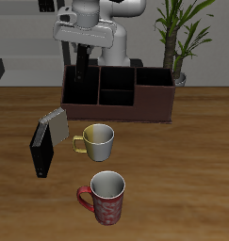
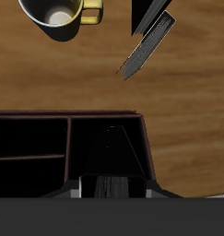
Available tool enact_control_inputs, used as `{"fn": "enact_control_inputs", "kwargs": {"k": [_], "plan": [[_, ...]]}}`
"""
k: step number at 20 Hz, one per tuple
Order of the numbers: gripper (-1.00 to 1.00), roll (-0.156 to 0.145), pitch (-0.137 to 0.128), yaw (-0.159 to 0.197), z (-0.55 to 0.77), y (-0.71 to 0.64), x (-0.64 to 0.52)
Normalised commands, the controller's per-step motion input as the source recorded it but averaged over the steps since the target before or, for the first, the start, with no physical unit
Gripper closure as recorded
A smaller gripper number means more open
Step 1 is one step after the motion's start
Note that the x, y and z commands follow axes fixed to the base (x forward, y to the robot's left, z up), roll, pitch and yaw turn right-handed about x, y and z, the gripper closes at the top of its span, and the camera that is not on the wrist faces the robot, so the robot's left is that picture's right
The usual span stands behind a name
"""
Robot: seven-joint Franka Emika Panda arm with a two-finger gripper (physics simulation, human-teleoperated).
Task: Place the left black book into the back desk caddy's left compartment and place the yellow book into the back desk caddy's right compartment and place the right black book into the back desk caddy's right compartment
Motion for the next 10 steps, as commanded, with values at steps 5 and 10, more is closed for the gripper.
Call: {"fn": "enact_control_inputs", "kwargs": {"k": [5,10], "plan": [[1.00,-0.018,-0.014,0.020,-0.02,-0.05,0.08],[1.00,-0.010,0.021,-0.040,-0.15,-0.09,0.04]]}}
